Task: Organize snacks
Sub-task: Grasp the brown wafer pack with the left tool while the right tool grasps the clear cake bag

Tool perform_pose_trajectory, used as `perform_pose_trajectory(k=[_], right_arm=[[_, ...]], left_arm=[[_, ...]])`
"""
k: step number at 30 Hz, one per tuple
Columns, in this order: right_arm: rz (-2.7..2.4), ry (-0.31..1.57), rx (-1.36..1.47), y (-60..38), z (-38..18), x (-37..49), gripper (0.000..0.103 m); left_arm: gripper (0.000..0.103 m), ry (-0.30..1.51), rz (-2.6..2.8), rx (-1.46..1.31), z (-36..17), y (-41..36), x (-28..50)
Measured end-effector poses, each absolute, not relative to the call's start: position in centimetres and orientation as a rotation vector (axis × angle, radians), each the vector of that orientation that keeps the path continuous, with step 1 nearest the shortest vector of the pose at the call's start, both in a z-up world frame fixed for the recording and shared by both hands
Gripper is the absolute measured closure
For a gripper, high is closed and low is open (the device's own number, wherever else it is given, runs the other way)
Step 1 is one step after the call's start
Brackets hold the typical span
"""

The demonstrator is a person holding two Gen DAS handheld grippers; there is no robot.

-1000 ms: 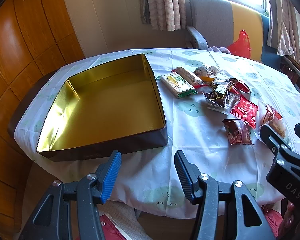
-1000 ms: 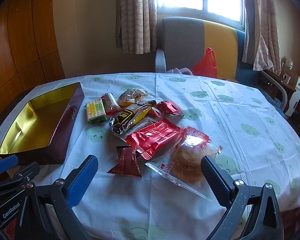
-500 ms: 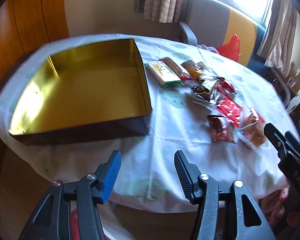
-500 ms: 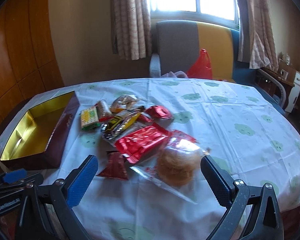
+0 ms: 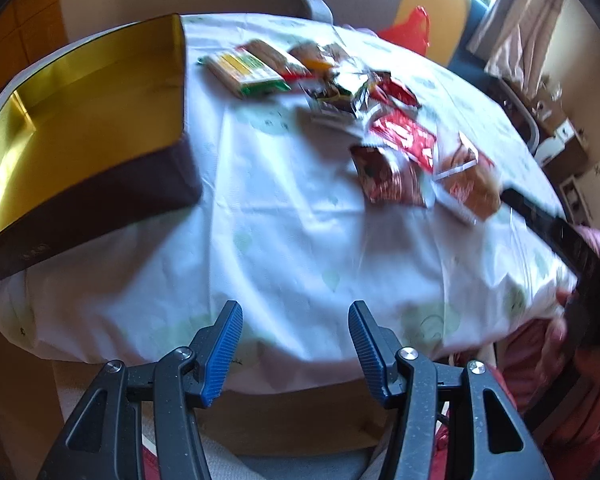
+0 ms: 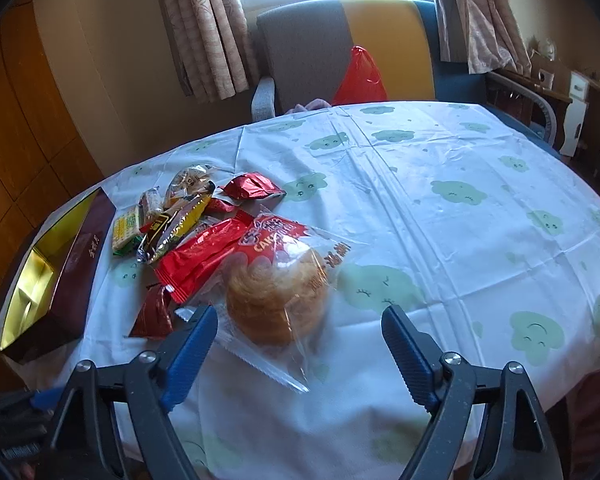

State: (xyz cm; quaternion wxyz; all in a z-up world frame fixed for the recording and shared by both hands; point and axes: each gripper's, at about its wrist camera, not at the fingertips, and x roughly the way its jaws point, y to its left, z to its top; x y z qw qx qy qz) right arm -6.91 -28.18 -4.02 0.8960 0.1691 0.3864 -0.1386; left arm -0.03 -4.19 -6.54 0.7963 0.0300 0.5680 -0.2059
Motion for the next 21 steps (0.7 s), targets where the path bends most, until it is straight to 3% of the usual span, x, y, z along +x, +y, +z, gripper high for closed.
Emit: perform_pose_trajectory(k=[6,13,21], right_arm=[[-0.307,0.807,0.385,-28.0,-4.6,-3.5,0.009],[-0.358,0.877,0.382,-28.2,-6.9,-0.4,0.009],[-0.283,0.838,0.407,-29.0,-7.7,-1.4,0.025]], left_arm=[[0.046,1.201,-0.445,0.072,-6.0,-4.5,0.0],[0.046,1.123,-0.464,0.082,-4.5,-4.9,0.8],[0.046,1.095,-0.55,0.044,-4.4,-8.4,3.1]])
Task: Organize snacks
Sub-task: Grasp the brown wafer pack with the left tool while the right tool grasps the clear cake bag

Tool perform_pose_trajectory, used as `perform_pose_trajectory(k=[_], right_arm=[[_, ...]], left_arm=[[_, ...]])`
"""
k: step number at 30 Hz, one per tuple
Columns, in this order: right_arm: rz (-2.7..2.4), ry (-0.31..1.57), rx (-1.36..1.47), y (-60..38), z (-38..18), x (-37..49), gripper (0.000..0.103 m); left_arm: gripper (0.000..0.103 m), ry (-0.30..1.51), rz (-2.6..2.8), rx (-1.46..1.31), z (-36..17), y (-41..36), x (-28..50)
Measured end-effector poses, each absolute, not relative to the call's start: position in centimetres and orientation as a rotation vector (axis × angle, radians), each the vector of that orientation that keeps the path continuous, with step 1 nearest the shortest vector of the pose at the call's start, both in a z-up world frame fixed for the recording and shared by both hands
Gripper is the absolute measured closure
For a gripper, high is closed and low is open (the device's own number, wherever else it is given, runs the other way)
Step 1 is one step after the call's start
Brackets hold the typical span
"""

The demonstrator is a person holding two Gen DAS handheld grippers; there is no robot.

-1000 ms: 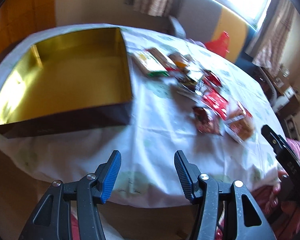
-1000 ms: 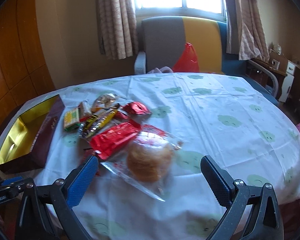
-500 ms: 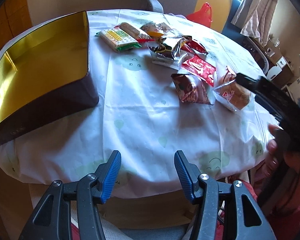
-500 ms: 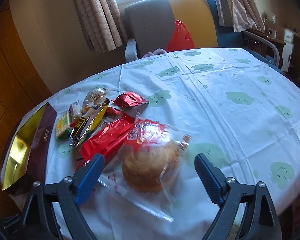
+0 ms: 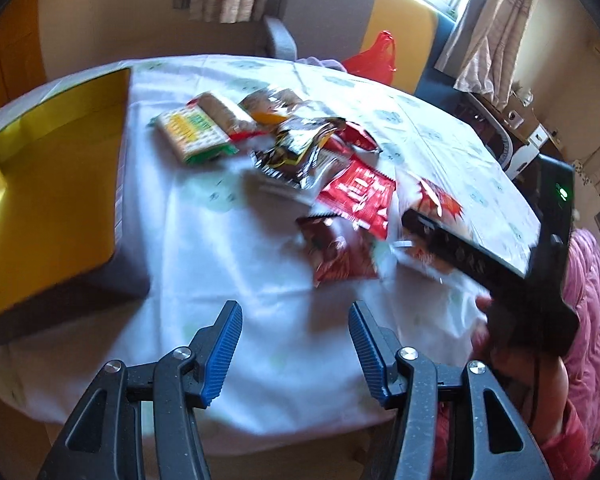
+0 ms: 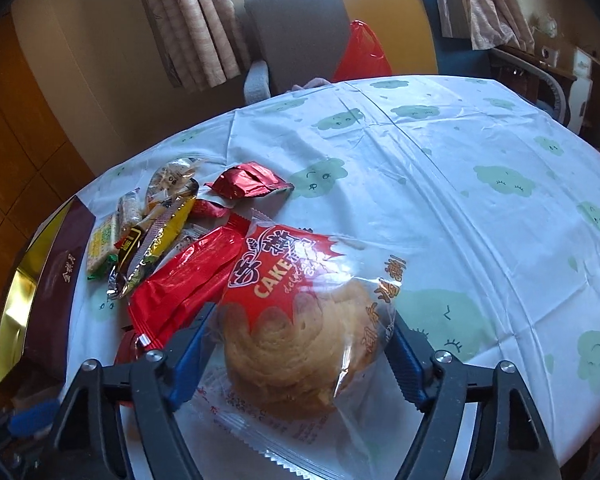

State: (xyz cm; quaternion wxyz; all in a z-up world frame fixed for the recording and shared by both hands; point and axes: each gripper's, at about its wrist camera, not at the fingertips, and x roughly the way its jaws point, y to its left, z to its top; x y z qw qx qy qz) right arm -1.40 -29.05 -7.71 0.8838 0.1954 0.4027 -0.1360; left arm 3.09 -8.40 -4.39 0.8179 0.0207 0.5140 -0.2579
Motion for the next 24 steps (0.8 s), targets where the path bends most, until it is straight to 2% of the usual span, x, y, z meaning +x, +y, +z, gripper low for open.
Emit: perform_pose_trajectory(k=[7,14,16,18,23,24], right_arm=[[-0.293,0.814,0.42,-29.9,-7.7,-3.5,0.027],[-0.3,0.8,0.441,-30.7,-7.8,-4.7,0.026],[-0.298,0.799,0.437,-30.6,-7.8,-4.8,0.026],[-0.296,0.795,0.444,-30.6,-7.9,-4.8,0.026],[-0.292,0.792,0.442,-30.5,-8.1,-4.8,0.025],[-0.293,0.79,0.437,-30.5,-8.1,-4.7,0.025]], left_arm=[[0.046,1.072,-0.583,0.056,-4.8,-12.3,5.2],[0.046,1.103,-0.587,0.093,-7.4,-15.0,6.6],[0.049,1.075,-0.573,0.101,-7.9,-15.0,6.7],[0.058,1.04,-0.578,0.113,-7.9,-14.8,6.4],[0.062,0.992,-0.615,0.139,-8.3,-14.0,5.9],[0.067,0.983,-0.617,0.143,-8.3,-13.8,5.8]])
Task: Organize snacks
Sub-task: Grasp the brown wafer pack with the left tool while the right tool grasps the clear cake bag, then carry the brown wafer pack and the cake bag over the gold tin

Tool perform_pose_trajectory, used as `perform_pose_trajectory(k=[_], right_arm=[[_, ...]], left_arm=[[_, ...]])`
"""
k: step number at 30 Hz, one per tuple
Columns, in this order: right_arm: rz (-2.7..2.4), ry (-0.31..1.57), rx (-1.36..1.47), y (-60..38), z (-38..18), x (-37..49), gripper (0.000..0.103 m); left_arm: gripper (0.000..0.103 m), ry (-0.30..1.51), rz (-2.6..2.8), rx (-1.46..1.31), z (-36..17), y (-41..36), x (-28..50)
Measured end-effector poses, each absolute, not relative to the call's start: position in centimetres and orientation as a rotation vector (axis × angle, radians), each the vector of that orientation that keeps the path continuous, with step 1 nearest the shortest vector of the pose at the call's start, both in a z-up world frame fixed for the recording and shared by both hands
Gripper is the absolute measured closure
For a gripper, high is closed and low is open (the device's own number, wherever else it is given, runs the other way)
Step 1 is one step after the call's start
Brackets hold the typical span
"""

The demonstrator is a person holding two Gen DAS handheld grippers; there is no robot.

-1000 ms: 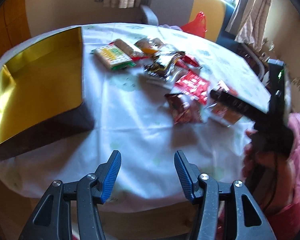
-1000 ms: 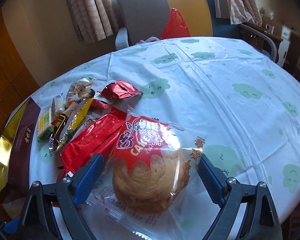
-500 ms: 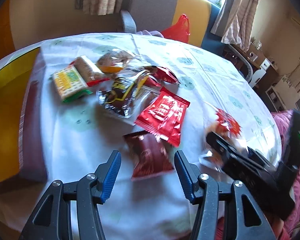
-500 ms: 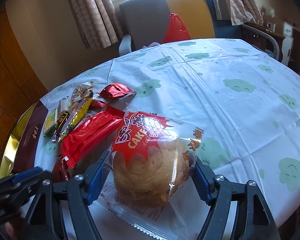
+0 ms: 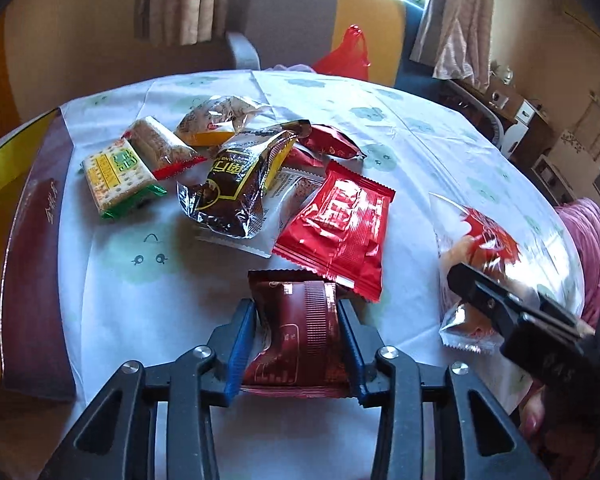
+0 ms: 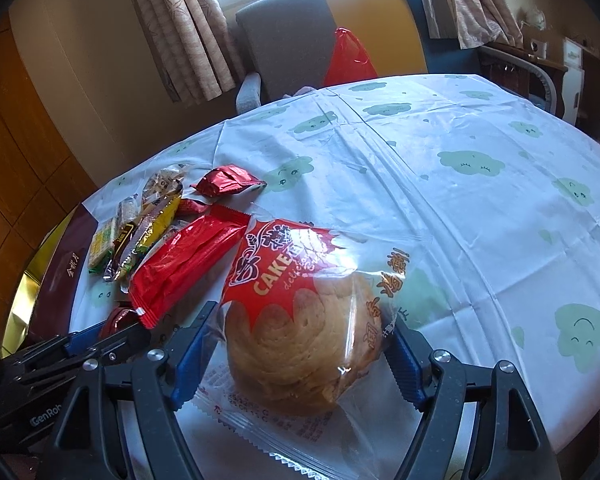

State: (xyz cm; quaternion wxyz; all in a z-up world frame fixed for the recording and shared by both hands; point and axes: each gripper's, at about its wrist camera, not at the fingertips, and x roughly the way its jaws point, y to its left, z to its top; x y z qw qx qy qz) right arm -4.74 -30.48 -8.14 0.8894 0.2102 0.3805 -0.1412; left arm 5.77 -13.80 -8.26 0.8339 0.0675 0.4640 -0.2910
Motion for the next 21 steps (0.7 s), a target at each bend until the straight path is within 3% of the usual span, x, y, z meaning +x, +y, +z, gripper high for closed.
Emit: perform_pose_trajectory(k=[5,21], right_arm=[[-0.291,0.785,0.427,-30.4,-8.2,-4.7,0.025],[-0.294,0.792,0.422,-30.2,-8.1,-4.9,0.027]], left_arm=[[0.074,0.944,-0.61,0.156,-8.3,-12.6,4.9],[0.074,0.903,-0.632,0.147,-8.3,-11.0,3.4]])
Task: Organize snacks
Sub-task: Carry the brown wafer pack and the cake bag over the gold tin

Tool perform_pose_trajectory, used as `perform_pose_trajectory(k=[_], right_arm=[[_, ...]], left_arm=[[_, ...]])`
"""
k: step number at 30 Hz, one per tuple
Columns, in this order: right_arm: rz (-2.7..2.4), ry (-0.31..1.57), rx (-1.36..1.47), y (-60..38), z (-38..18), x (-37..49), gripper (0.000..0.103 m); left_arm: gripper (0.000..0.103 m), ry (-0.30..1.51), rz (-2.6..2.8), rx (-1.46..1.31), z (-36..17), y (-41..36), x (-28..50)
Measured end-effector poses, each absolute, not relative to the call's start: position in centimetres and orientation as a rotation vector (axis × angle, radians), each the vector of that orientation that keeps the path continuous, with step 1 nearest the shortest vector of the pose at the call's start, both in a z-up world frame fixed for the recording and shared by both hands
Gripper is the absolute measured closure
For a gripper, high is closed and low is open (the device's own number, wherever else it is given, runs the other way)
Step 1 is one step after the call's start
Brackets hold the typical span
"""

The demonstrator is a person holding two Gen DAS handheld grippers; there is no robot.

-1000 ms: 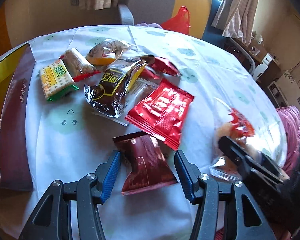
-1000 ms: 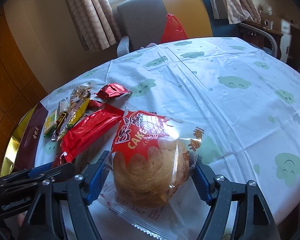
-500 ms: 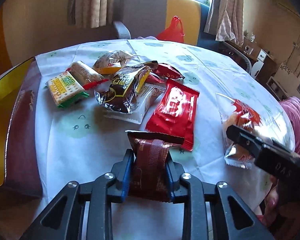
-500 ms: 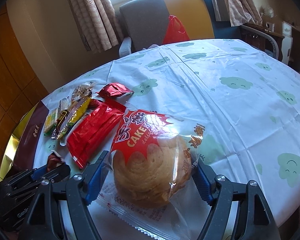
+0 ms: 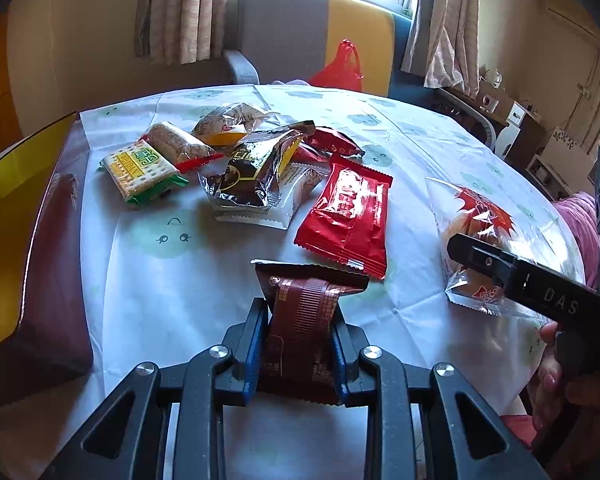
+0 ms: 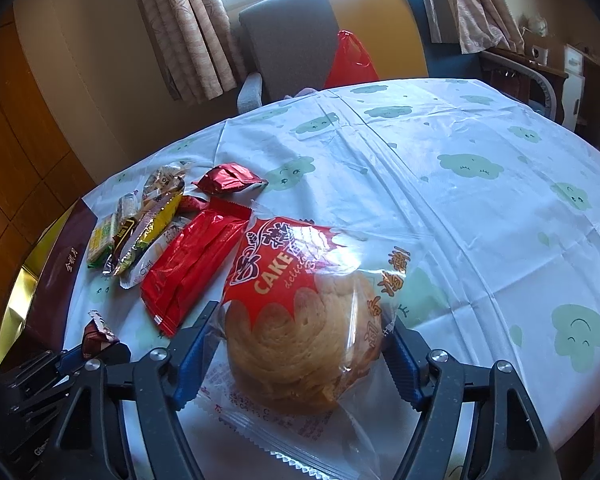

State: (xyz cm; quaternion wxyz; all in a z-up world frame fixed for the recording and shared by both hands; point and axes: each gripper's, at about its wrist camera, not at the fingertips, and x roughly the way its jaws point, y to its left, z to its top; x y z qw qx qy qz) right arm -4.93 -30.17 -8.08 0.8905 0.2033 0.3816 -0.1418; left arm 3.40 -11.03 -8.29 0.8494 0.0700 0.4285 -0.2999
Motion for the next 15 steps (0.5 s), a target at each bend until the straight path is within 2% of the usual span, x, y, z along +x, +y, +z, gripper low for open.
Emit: perform_pose_trajectory(k=[15], right_arm=[[-0.281,0.812,0.407,-28.4,-7.8,-5.6,0.028]], left_arm=[[0.076,0.882,-0.637,0.133,-8.0,-9.5,1.8]])
